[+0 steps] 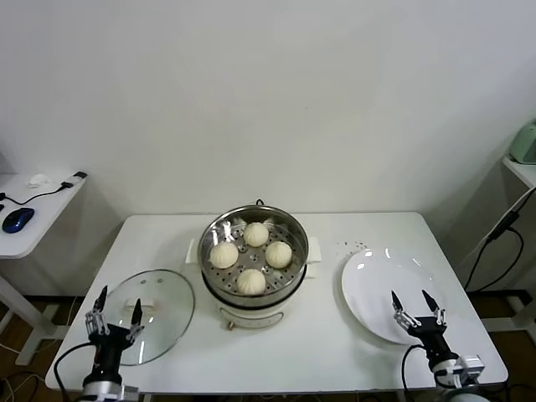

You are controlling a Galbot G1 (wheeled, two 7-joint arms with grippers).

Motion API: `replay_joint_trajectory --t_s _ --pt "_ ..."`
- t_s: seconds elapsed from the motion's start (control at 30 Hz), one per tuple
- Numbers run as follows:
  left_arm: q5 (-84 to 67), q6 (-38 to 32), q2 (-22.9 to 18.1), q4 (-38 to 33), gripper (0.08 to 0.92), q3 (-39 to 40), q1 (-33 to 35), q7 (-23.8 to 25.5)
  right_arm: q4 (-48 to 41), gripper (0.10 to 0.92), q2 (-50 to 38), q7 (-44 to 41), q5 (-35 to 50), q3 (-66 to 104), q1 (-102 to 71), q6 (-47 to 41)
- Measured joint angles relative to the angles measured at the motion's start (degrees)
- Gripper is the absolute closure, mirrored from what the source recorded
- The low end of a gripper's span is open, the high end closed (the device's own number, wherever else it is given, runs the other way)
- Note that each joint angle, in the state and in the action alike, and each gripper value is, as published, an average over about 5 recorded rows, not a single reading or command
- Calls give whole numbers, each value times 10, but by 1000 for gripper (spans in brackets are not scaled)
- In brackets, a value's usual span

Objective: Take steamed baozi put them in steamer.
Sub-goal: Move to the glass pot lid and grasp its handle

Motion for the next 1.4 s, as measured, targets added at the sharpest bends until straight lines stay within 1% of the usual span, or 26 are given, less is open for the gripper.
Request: replay_joint_trajectory --t_s 0.2,0.5,0.97,1.23,1.33,1.4 --pt "114 -13 11 74 177 -6 -18 -34 2 203 10 1 -7 1 -10 5" --pt "191 -15 17 152 177 -8 -50 -61 3 203 20 4 -10 4 -23 10" --pt "238 -9 6 202 177 0 -103 -66 4 203 33 6 -14 6 -32 12" --pt "248 1 9 218 179 2 -128 -66 1 203 34 6 -14 5 -34 15" --pt "252 3 11 223 223 3 -133 -64 -1 203 36 6 -16 3 -33 15" --pt "255 3 13 227 281 4 -136 -63 -2 203 37 6 -17 2 -33 15"
